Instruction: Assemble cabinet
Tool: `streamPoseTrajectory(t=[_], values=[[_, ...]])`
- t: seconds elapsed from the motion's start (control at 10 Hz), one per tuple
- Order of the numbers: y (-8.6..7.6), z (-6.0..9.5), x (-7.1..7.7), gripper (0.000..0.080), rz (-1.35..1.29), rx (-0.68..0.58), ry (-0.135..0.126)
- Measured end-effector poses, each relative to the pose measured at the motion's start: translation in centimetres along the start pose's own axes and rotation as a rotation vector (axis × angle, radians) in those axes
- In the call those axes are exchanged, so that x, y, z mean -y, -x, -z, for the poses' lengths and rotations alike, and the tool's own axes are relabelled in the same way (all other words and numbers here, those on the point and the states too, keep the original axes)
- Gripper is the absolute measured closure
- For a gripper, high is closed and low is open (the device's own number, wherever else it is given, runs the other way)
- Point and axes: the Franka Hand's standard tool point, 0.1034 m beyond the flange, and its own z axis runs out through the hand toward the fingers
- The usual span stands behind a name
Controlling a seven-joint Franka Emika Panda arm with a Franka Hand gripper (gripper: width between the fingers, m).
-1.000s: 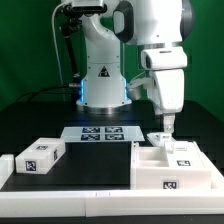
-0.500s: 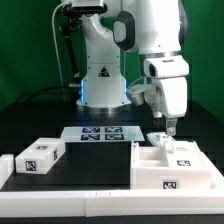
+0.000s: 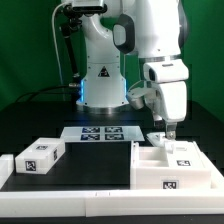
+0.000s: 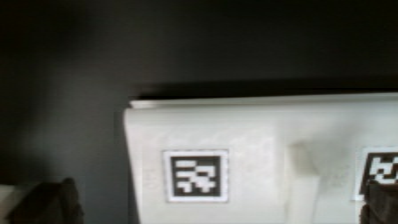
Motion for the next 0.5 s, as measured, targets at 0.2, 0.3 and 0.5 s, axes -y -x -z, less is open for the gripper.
streamPoseTrajectory(t=[0.2, 0.3, 0.5], values=[[-0.5, -1.4, 0.9, 0.0002, -0.014, -0.018, -0.008], [-0.4, -1.7, 1.2, 0.0002, -0.017, -0.019, -0.016], [-0.4, -1.8, 1.2, 0.0007, -0.021, -0.022, -0.014]])
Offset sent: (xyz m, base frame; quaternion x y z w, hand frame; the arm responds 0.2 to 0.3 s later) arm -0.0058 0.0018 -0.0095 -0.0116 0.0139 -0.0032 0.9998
